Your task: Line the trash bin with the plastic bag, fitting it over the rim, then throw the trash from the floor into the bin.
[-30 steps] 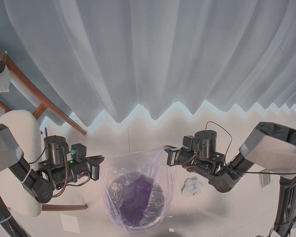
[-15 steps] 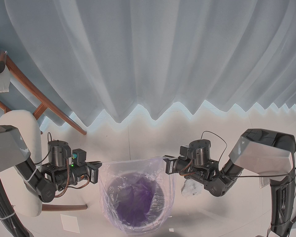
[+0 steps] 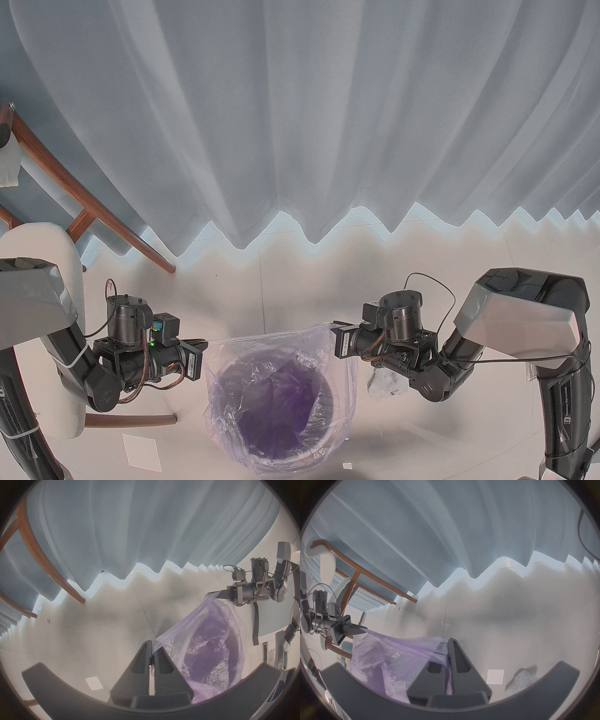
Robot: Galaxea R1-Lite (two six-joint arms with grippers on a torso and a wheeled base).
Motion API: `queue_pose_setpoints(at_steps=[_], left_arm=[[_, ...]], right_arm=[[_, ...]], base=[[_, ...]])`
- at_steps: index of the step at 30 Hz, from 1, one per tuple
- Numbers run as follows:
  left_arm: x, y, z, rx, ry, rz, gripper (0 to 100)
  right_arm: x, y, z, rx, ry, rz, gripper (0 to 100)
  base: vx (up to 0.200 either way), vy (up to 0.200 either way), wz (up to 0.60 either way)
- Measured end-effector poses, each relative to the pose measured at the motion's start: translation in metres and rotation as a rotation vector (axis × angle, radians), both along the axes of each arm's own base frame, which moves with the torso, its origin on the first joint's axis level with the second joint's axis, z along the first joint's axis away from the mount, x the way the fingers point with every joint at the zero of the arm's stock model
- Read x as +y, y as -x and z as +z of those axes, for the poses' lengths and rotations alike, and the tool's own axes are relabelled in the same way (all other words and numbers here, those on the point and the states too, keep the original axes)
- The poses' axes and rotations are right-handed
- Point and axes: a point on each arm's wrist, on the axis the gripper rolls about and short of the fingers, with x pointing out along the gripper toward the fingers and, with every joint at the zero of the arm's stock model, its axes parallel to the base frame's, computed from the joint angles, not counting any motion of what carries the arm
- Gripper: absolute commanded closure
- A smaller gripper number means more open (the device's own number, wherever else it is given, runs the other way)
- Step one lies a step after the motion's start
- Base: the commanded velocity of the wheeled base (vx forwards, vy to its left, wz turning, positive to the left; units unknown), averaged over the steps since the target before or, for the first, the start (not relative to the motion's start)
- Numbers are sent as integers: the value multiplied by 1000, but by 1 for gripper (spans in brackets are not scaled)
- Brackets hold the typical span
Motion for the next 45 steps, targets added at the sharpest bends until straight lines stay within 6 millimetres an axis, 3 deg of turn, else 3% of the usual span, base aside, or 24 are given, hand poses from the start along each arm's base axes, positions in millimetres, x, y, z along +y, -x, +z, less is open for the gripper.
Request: queue_pose_setpoints(at_steps=[13, 14, 18, 26, 36, 43, 44, 45], left_arm=[[4, 1, -14, 50, -14, 13, 100], [5, 1, -15, 53, -15, 16, 100], [8, 0, -17, 64, -20, 32, 100], [11, -2, -20, 71, -17, 41, 100], [13, -1, -31, 108, -25, 44, 100], [14, 0, -35, 125, -29, 49, 100], [14, 0, -36, 127, -29, 49, 100], [14, 0, -36, 129, -30, 49, 100]], right_arm=[[2, 0, -9, -13, -7, 2, 100], [2, 1, -10, -11, -6, 4, 0], [1, 1, -10, 2, -25, -15, 0], [3, 22, 1, 70, -104, -22, 0], [-15, 50, 5, 137, -189, -51, 0], [-22, 56, -5, 143, -162, -75, 0], [-22, 56, -6, 141, -157, -82, 100], [-22, 56, -8, 138, -154, -85, 100]], base=[[0, 0, 0], [0, 0, 0], [0, 0, 0], [0, 0, 0], [0, 0, 0], [0, 0, 0], [0, 0, 0], [0, 0, 0]])
